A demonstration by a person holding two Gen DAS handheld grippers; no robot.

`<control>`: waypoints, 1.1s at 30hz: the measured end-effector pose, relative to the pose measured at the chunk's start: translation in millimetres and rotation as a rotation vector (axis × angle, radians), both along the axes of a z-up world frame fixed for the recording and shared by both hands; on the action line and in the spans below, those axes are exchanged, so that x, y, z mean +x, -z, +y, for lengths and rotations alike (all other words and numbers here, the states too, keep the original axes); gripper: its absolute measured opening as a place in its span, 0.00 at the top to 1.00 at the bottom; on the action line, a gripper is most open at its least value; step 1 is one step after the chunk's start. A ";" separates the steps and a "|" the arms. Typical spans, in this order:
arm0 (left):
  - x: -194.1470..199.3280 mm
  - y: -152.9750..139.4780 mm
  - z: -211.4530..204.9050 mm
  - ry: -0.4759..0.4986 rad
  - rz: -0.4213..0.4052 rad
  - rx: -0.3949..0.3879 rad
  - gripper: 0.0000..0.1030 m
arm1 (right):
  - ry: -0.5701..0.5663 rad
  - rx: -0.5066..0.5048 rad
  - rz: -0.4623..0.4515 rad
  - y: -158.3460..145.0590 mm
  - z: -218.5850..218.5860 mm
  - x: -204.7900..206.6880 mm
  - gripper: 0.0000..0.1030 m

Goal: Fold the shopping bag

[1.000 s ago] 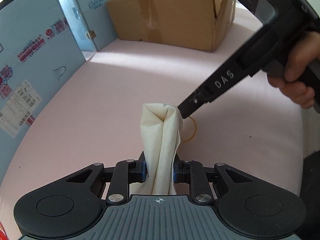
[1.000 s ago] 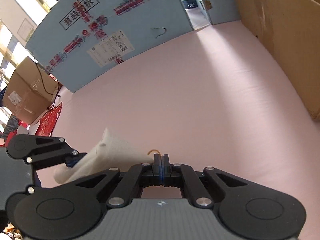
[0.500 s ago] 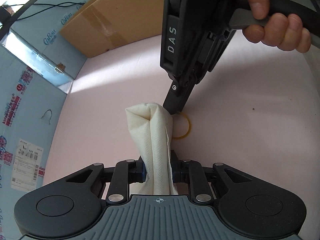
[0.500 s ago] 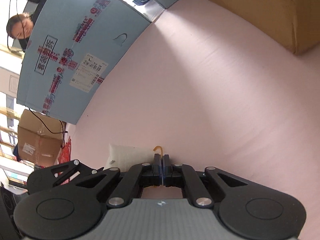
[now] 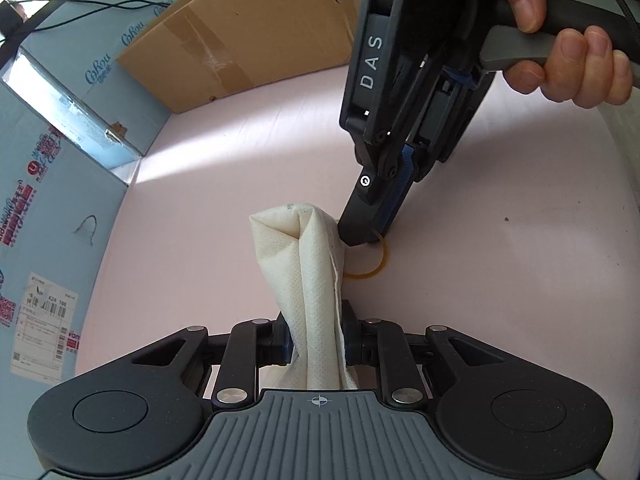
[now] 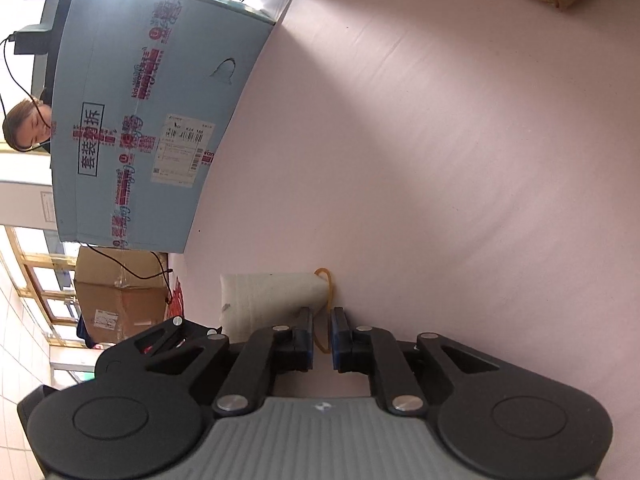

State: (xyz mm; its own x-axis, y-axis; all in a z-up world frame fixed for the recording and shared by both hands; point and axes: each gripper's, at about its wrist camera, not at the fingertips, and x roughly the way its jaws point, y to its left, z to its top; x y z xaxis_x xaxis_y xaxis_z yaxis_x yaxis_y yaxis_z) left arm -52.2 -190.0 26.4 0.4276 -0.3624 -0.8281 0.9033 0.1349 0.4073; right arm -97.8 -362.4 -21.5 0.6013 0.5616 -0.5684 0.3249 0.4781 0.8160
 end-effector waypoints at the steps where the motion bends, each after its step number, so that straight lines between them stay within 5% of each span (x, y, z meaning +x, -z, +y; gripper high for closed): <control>1: 0.7 -0.2 -0.3 0.008 0.003 0.004 0.82 | -0.001 -0.001 -0.010 0.3 0.5 0.5 0.91; 5: 2.0 -1.1 -2.7 0.050 0.007 0.036 0.82 | 0.028 0.044 -0.077 7.4 2.3 -0.3 0.99; 9: -4.2 1.4 -5.2 0.122 -0.027 0.080 0.82 | 0.168 0.346 -0.183 31.2 -7.8 -11.8 0.99; 14: -25.4 9.8 -9.2 0.300 -0.150 0.195 0.87 | 0.186 0.482 -0.218 39.9 -9.1 -3.7 0.99; 17: -40.0 17.6 -9.8 0.437 -0.238 0.286 0.90 | 0.077 0.420 -0.226 20.5 -8.6 12.8 0.98; 20: -42.1 16.9 -7.7 0.445 -0.241 0.284 0.90 | -0.065 0.279 -0.242 -9.6 -7.9 25.2 0.97; 23: -34.0 7.2 -5.2 0.368 -0.180 0.225 0.89 | -0.142 0.134 -0.256 -29.9 -5.8 21.8 0.96; 26: -10.0 -15.2 3.5 0.188 -0.020 0.118 0.84 | -0.074 0.143 -0.247 -27.2 -16.7 7.6 0.96; 29: 1.2 -25.3 23.9 0.099 0.031 0.113 0.84 | -0.017 0.142 -0.218 -19.4 -25.2 -1.7 0.96; 33: 14.0 -44.5 55.0 -0.046 0.078 0.056 0.84 | 0.055 0.341 -0.262 -1.5 -23.7 -2.3 0.96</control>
State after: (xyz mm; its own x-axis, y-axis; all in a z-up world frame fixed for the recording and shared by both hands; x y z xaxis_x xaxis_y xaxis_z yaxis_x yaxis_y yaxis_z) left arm -38.2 -135.1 70.9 0.3764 -0.2961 -0.8779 0.9258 0.1558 0.3444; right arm -100.1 -386.1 -20.0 0.7349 0.6539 -0.1797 0.1030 0.1542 0.9827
